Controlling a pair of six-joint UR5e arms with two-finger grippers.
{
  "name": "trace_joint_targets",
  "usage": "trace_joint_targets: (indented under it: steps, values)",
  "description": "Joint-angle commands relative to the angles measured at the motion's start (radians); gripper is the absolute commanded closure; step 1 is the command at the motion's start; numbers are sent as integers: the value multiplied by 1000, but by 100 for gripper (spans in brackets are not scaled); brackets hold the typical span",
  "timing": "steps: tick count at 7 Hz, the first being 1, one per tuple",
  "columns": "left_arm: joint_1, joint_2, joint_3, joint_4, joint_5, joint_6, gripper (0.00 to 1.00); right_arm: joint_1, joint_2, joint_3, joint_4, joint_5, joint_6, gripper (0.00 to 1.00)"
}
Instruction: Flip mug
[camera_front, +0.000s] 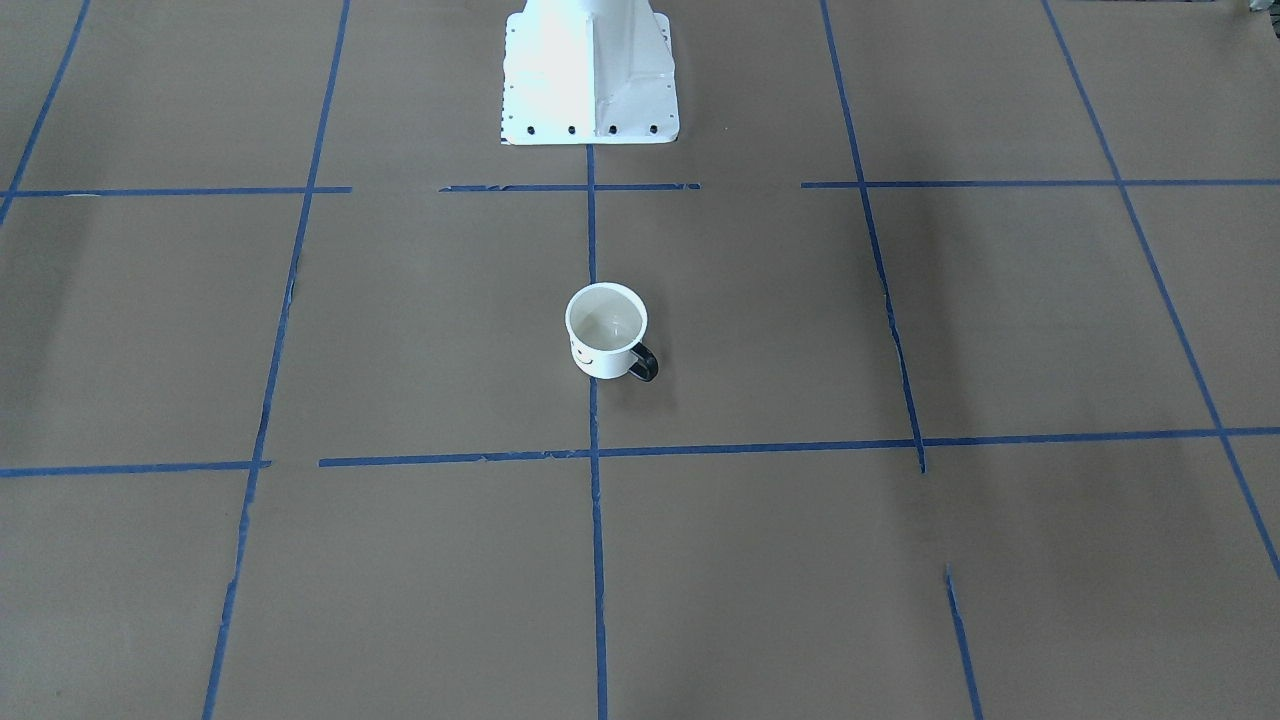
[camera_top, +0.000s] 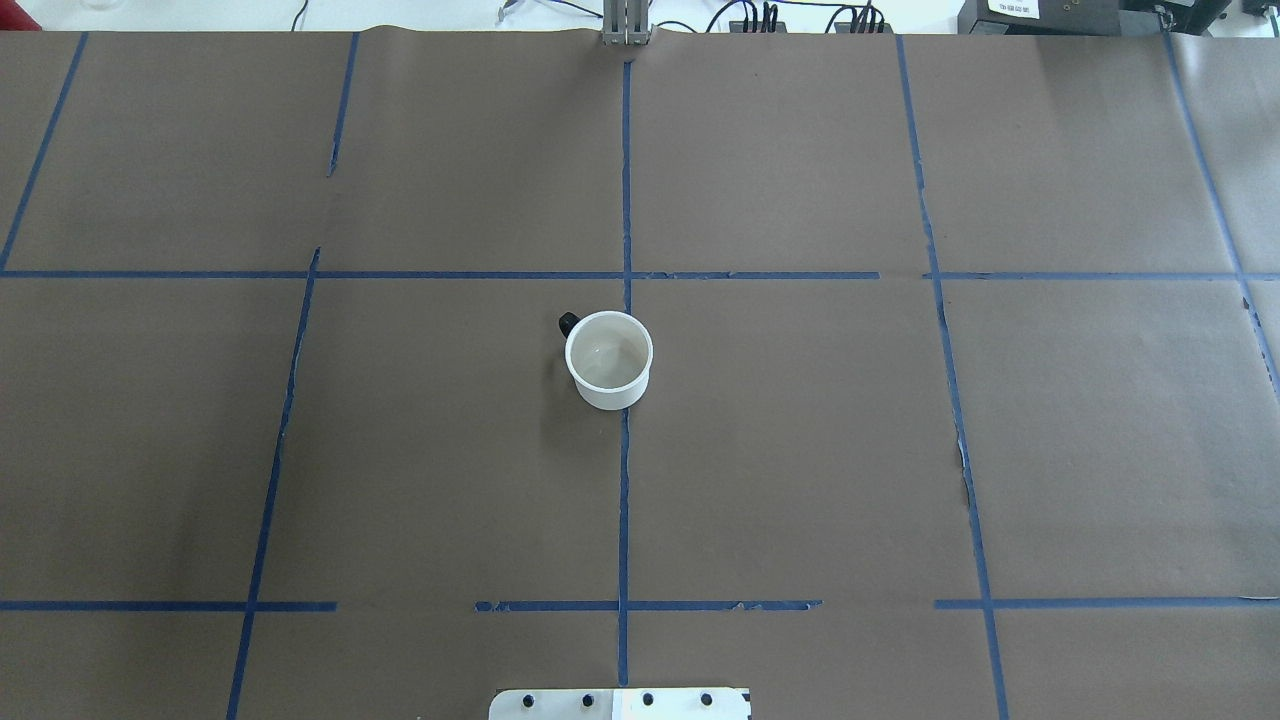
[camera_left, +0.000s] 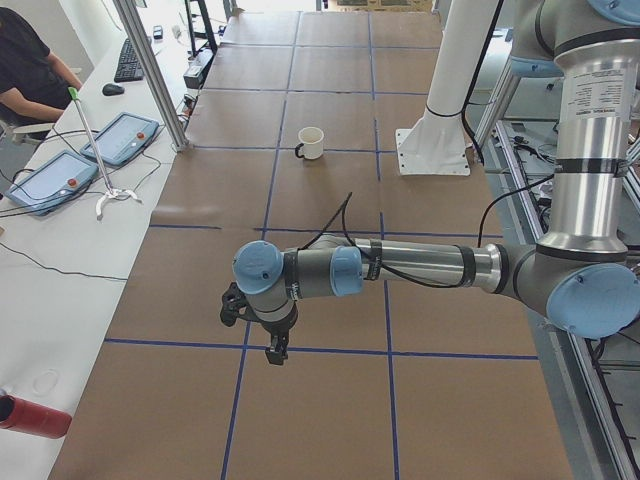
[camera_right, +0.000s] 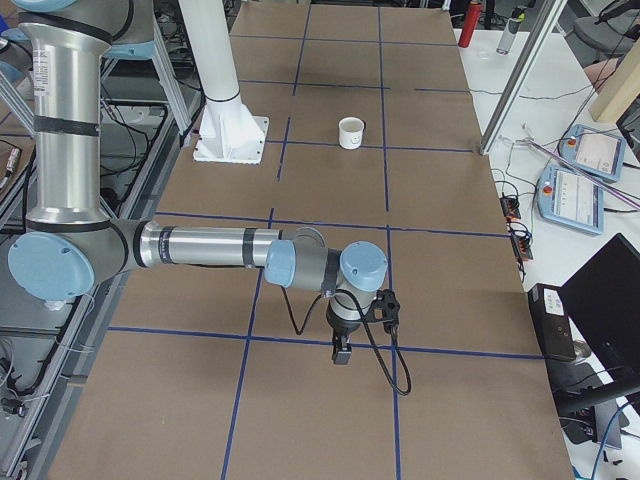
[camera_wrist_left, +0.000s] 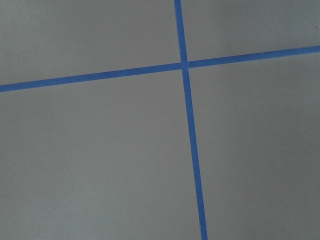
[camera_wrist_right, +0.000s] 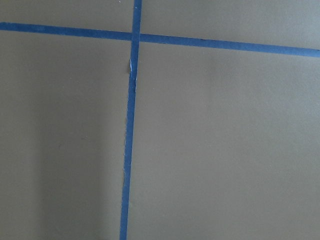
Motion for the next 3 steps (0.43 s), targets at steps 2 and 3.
trace_joint_targets:
  steps: [2, 3]
  values:
    - [3, -12, -20, 61, 0, 0, 0, 0, 0, 0, 0, 0, 0, 0]
    - [3, -12, -14, 38, -1, 3, 0, 0, 0, 0, 0, 0, 0, 0]
